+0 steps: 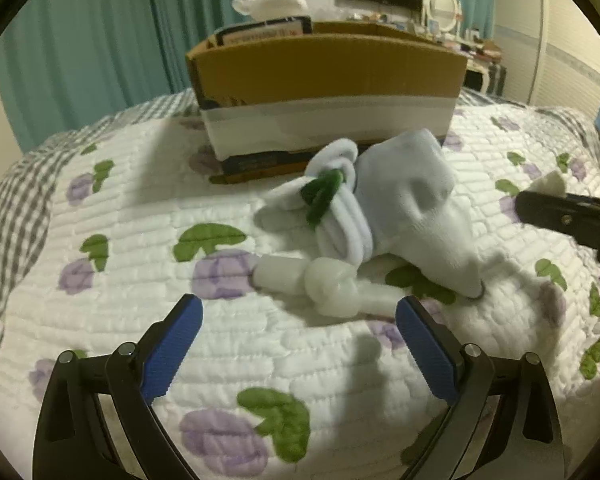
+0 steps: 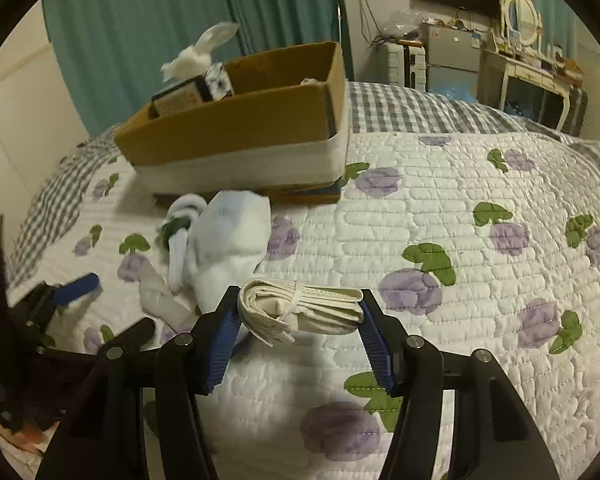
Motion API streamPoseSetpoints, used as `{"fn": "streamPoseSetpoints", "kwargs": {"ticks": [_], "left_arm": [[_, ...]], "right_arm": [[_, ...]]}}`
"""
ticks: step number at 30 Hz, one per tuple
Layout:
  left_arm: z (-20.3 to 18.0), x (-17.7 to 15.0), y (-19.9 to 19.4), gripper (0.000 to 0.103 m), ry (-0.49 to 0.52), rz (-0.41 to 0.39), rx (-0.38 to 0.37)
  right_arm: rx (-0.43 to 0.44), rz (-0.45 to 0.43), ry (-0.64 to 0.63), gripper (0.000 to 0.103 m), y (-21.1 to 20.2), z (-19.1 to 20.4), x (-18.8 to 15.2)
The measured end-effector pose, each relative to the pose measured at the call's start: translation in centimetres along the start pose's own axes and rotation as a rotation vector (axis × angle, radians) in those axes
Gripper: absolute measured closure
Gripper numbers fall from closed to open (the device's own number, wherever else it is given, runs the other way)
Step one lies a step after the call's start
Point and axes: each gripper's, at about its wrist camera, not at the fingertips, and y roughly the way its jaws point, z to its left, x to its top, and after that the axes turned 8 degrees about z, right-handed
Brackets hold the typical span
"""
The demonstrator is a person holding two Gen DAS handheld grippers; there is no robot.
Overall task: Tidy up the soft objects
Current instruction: 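Grasp the rolled cream strap with the right gripper while the left gripper grasps a small white item, then carry both items over the cardboard box and open both grippers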
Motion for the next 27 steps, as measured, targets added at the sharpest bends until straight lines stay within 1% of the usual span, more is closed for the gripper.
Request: {"fn": "streamPoseSetpoints", "kwargs": {"ticks": [1, 2, 3, 6, 8, 9, 11, 12, 13, 14, 15, 17, 19, 22, 27], "left_arm": [[0.0, 0.2, 0.3, 0.006, -0.004, 0.003, -0.007], [0.0, 0.5, 0.6, 0.009, -0.011, 0.005, -0.020], [0.0, 0.8, 1.0, 0.016, -0.017, 0.011, -0.035], [-0.3, 1.4, 2.0, 0.017, -0.016, 0.020, -0.048], [-0.3, 1.5, 2.7, 0.029, -0.008, 0.029, -0.057], [-0.3, 1.4, 2.9, 0.033, -0.009, 0.037, -0.064], [-0.2, 1.3, 2.8, 0.040, -0.008, 0.027, -0.073], [-0.1, 1.2, 2.4, 0.048, -0.010, 0.016, -0.079], [0.1, 1.3, 2.3, 0.059, -0.011, 0.010, -0.090], [0.2, 1.2, 2.0, 0.068, -0.013, 0.002, -0.115], [0.4, 1.1, 1.5, 0.071, -0.019, -0.008, -0.126], [0.5, 1.0, 1.2, 0.074, -0.010, -0.008, -0.117], [0.7, 0.7, 0.7, 0.077, -0.015, -0.006, -0.126], [1.2, 0.2, -0.2, 0.078, -0.035, -0.010, -0.139], [1.3, -0.4, -3.3, 0.079, -0.027, -0.041, -0.128]], "right_arm": [[0.005, 0.000, 0.006, 0.046, 0.1, -0.1, 0.1], [0.004, 0.003, 0.007, 0.046, 0.0, -0.3, 0.2], [-0.002, 0.007, 0.004, 0.046, 0.1, -0.4, 0.3], [-0.005, 0.022, -0.006, 0.046, 0.5, -0.4, 0.2], [0.014, 0.039, 0.003, 0.046, 1.1, -0.3, 0.3], [0.014, 0.042, 0.005, 0.046, 1.2, -0.3, 0.3], [0.008, 0.040, 0.006, 0.046, 1.2, -0.3, 0.3], [0.008, 0.040, 0.007, 0.046, 1.1, -0.3, 0.3], [0.006, 0.038, 0.006, 0.046, 1.1, -0.3, 0.3], [0.002, 0.037, 0.004, 0.046, 1.0, -0.2, 0.2], [-0.001, 0.035, 0.002, 0.046, 1.0, -0.2, 0.2], [-0.007, 0.031, -0.002, 0.046, 0.8, -0.1, 0.0], [-0.008, 0.026, -0.002, 0.046, 0.5, -0.1, -0.1], [-0.002, 0.012, 0.005, 0.046, -0.3, 0.0, -0.5], [0.002, -0.030, -0.005, 0.046, -2.7, 0.9, -1.0]]}}
